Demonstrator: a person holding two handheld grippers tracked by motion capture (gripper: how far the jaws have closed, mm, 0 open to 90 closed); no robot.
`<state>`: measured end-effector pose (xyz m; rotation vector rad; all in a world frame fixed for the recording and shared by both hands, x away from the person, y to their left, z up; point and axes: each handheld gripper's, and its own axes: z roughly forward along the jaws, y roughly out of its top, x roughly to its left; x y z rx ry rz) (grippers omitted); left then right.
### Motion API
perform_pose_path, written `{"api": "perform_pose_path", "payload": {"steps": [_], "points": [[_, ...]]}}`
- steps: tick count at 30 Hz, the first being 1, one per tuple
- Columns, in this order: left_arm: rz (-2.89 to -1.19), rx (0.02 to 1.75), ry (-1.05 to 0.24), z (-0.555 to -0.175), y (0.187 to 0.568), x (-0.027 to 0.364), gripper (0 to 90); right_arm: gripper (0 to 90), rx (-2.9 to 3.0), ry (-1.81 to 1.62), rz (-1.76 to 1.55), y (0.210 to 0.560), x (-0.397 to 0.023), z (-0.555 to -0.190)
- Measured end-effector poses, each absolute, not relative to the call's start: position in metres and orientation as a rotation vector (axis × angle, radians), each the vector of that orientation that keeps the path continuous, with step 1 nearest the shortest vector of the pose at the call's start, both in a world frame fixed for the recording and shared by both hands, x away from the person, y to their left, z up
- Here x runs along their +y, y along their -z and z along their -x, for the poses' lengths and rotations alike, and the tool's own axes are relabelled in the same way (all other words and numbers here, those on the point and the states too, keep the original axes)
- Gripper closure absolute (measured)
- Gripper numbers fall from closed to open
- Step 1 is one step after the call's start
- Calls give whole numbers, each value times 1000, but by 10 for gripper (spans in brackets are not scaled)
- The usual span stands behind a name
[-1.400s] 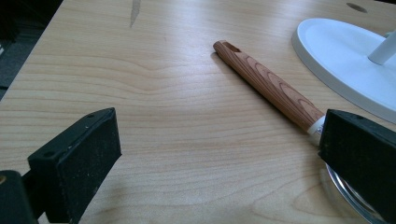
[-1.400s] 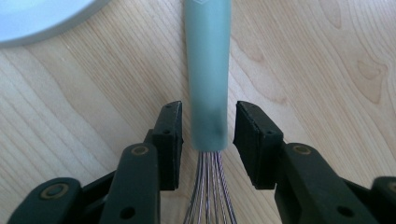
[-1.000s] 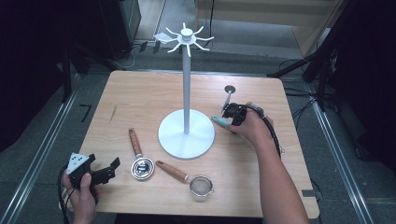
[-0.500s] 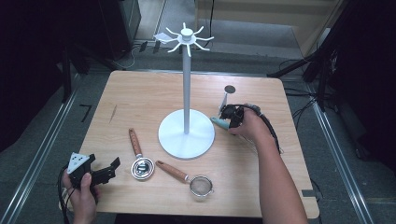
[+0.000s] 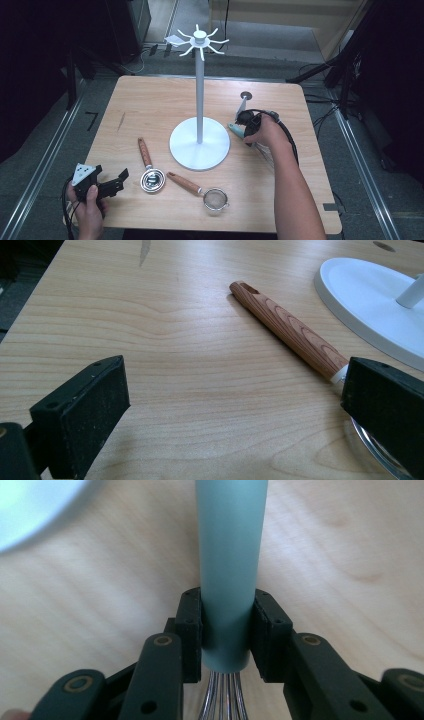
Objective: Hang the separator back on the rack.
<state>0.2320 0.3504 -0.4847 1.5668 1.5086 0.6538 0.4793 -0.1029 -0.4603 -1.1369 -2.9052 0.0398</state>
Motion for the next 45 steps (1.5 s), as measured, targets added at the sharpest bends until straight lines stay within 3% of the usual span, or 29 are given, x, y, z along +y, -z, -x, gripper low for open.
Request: {"api": "perform_pose_path", "payload": {"steps": [19,28,45], "points": [[-1568,1506,-647,-232,485,351,0,713,-2938,37,1188,454,-112,-471],[-1570,1506,-648,-232,485,351,0,712,-2962,334,1272,419,-120,-459],[-1568,1506,-652,-232,485,350,0,713,-2930,740,1343,394,-137,-434]]}}
